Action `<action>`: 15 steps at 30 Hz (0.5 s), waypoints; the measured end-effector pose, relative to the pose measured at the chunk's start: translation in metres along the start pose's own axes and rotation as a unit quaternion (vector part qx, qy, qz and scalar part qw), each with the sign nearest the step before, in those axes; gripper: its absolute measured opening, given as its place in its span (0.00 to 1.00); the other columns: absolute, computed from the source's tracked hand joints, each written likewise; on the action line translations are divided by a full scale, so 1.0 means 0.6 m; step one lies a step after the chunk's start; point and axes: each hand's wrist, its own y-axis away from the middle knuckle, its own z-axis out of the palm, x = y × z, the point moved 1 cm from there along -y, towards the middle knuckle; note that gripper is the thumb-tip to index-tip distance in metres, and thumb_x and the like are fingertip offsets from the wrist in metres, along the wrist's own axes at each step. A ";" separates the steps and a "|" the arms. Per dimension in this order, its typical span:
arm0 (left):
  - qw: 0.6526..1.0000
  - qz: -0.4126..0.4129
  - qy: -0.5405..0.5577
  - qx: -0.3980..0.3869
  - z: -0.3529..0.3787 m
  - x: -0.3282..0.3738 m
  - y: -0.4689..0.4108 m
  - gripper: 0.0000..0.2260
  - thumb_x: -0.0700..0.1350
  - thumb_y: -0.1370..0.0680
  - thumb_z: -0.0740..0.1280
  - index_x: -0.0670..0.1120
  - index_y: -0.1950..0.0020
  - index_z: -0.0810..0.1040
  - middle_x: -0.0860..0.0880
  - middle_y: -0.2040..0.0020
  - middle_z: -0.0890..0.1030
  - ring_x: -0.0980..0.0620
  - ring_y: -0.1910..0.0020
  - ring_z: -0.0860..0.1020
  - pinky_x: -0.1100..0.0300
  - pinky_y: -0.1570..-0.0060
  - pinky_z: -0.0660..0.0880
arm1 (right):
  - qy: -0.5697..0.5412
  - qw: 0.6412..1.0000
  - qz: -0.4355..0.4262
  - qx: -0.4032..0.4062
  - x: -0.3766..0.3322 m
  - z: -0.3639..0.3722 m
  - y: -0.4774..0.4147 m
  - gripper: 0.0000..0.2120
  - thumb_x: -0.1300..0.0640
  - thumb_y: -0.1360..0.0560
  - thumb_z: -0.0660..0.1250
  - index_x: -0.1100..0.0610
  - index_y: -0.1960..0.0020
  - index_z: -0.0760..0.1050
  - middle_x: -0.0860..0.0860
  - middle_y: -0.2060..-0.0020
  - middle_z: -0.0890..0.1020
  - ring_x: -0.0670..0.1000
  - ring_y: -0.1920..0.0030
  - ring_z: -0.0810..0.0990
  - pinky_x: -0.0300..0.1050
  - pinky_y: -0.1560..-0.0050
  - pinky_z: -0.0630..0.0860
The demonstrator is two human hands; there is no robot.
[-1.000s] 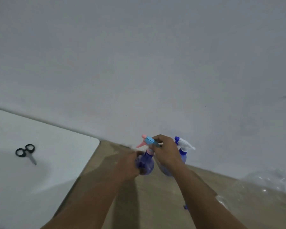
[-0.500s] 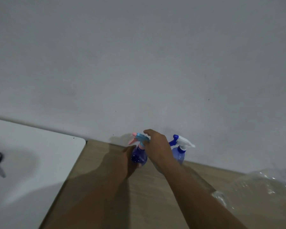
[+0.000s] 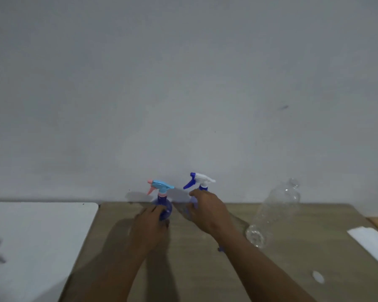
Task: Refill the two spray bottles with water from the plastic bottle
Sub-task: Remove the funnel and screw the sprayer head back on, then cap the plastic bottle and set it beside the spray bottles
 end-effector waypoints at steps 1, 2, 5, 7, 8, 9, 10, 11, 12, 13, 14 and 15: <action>1.000 0.012 0.003 0.002 -0.004 0.021 0.000 0.14 0.50 0.30 0.69 0.51 0.45 0.80 0.51 0.49 0.83 0.48 0.52 0.81 0.55 0.54 0.76 | 0.012 1.000 0.004 -0.001 0.015 -0.010 0.017 0.10 0.51 0.22 0.61 0.54 0.48 0.77 0.51 0.52 0.81 0.56 0.51 0.81 0.44 0.60 0.70; 1.000 0.029 0.005 0.010 -0.005 0.043 0.000 0.14 0.49 0.29 0.69 0.50 0.45 0.80 0.50 0.50 0.83 0.47 0.52 0.81 0.55 0.54 0.77 | 0.013 1.000 0.017 0.001 0.033 -0.020 0.035 0.10 0.51 0.22 0.60 0.55 0.49 0.77 0.52 0.52 0.81 0.56 0.51 0.81 0.46 0.58 0.74; 0.998 0.068 0.016 -0.004 -0.005 0.123 -0.005 0.13 0.49 0.24 0.68 0.49 0.41 0.79 0.51 0.47 0.82 0.51 0.49 0.80 0.57 0.49 0.77 | 0.017 0.997 0.071 0.012 0.094 -0.049 0.087 0.13 0.47 0.20 0.60 0.54 0.43 0.76 0.53 0.48 0.81 0.57 0.47 0.81 0.50 0.49 0.78; 0.995 0.094 0.025 -0.022 0.005 0.179 -0.009 0.12 0.50 0.22 0.67 0.50 0.40 0.77 0.52 0.45 0.81 0.54 0.48 0.78 0.60 0.49 0.75 | 0.029 0.995 0.099 0.015 0.142 -0.063 0.122 0.18 0.45 0.20 0.61 0.54 0.35 0.75 0.54 0.41 0.80 0.57 0.41 0.79 0.50 0.43 0.76; 0.993 0.106 0.033 -0.030 0.013 0.205 -0.012 0.12 0.50 0.22 0.67 0.50 0.39 0.76 0.52 0.45 0.80 0.54 0.47 0.78 0.60 0.48 0.75 | 0.029 0.993 0.114 0.019 0.166 -0.070 0.139 0.20 0.44 0.20 0.61 0.54 0.33 0.74 0.54 0.39 0.80 0.57 0.39 0.78 0.50 0.41 0.76; 0.992 0.112 0.036 -0.042 0.021 0.232 -0.013 0.14 0.50 0.22 0.67 0.50 0.37 0.76 0.52 0.43 0.80 0.53 0.46 0.78 0.58 0.47 0.75 | 0.027 0.991 0.132 0.019 0.190 -0.075 0.156 0.21 0.44 0.20 0.61 0.53 0.32 0.73 0.53 0.38 0.79 0.56 0.38 0.78 0.50 0.41 0.75; 0.991 0.116 0.034 -0.052 0.030 0.257 -0.015 0.16 0.50 0.22 0.66 0.51 0.34 0.74 0.52 0.40 0.79 0.52 0.43 0.78 0.56 0.45 0.76 | 0.029 0.989 0.146 0.021 0.215 -0.078 0.172 0.21 0.44 0.20 0.60 0.53 0.31 0.73 0.53 0.37 0.79 0.56 0.37 0.78 0.50 0.40 0.75; 0.991 0.116 0.028 -0.065 0.039 0.281 -0.017 0.18 0.52 0.22 0.66 0.51 0.32 0.73 0.52 0.37 0.78 0.51 0.41 0.77 0.53 0.43 0.76 | 0.033 0.986 0.160 0.021 0.239 -0.082 0.188 0.21 0.44 0.20 0.60 0.53 0.31 0.72 0.53 0.38 0.79 0.56 0.37 0.77 0.50 0.41 0.75; 0.990 0.120 0.020 -0.073 0.051 0.303 -0.019 0.21 0.53 0.22 0.65 0.52 0.30 0.71 0.52 0.35 0.77 0.51 0.39 0.76 0.52 0.41 0.75 | 0.039 0.984 0.172 0.019 0.263 -0.084 0.203 0.21 0.43 0.20 0.60 0.53 0.32 0.72 0.53 0.38 0.79 0.56 0.37 0.77 0.49 0.41 0.75; 0.989 0.124 0.014 -0.083 0.063 0.323 -0.021 0.22 0.54 0.22 0.65 0.52 0.28 0.70 0.52 0.33 0.75 0.50 0.37 0.75 0.51 0.40 0.74 | 0.043 0.982 0.185 0.019 0.288 -0.086 0.217 0.21 0.43 0.20 0.60 0.53 0.32 0.72 0.53 0.38 0.79 0.56 0.37 0.77 0.49 0.41 0.75; 0.988 0.129 0.014 -0.088 0.074 0.343 -0.022 0.24 0.55 0.22 0.64 0.51 0.27 0.68 0.51 0.32 0.74 0.50 0.35 0.74 0.51 0.38 0.73 | 0.046 0.979 0.196 0.019 0.312 -0.088 0.229 0.21 0.43 0.19 0.60 0.53 0.32 0.72 0.53 0.38 0.79 0.56 0.37 0.77 0.49 0.41 0.75; 0.986 0.133 0.012 -0.096 0.085 0.361 -0.024 0.25 0.56 0.22 0.64 0.50 0.26 0.68 0.50 0.30 0.73 0.49 0.34 0.72 0.51 0.37 0.72 | 0.048 0.977 0.208 0.018 0.335 -0.090 0.240 0.21 0.43 0.19 0.60 0.54 0.32 0.72 0.53 0.39 0.79 0.56 0.37 0.77 0.50 0.42 0.75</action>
